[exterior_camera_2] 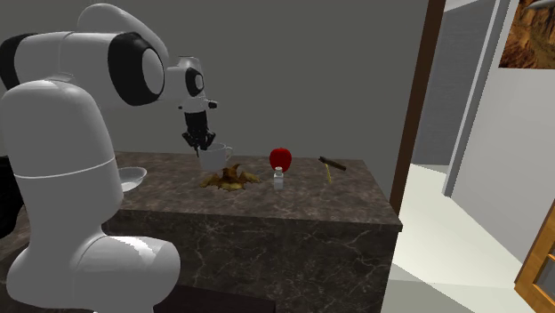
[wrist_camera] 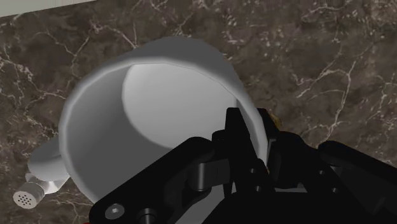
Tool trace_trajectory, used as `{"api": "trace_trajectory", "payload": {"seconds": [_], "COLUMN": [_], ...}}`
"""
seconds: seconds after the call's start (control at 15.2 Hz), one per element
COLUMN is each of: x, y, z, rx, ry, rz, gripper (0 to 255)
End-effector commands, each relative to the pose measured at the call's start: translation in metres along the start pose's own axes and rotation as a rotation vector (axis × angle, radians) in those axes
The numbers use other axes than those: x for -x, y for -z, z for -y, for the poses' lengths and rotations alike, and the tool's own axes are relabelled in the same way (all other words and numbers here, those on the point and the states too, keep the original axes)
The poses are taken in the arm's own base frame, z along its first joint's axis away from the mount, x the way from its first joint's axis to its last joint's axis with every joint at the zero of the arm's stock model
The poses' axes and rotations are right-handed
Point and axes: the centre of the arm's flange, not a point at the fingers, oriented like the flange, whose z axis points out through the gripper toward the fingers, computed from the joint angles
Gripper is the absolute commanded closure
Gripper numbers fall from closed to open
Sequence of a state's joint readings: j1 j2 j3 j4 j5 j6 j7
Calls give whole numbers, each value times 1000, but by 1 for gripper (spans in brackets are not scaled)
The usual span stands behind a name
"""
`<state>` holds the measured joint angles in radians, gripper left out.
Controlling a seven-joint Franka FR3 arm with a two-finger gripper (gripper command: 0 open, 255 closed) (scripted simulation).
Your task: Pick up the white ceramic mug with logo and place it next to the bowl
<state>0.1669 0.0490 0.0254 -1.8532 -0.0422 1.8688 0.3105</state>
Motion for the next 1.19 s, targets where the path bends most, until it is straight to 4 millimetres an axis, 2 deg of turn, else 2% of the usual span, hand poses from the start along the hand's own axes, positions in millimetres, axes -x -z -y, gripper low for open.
{"api": "trace_trajectory", "payload": {"seconds": [0.0, 0.92, 1.12], "x": [0, 18, 18], "y": [2, 11, -5], "z": [27, 211, 212], "rx": [0, 0, 0], "ry": [-1, -1, -1], "rz": [0, 0, 0], "gripper": [255, 255, 255]}}
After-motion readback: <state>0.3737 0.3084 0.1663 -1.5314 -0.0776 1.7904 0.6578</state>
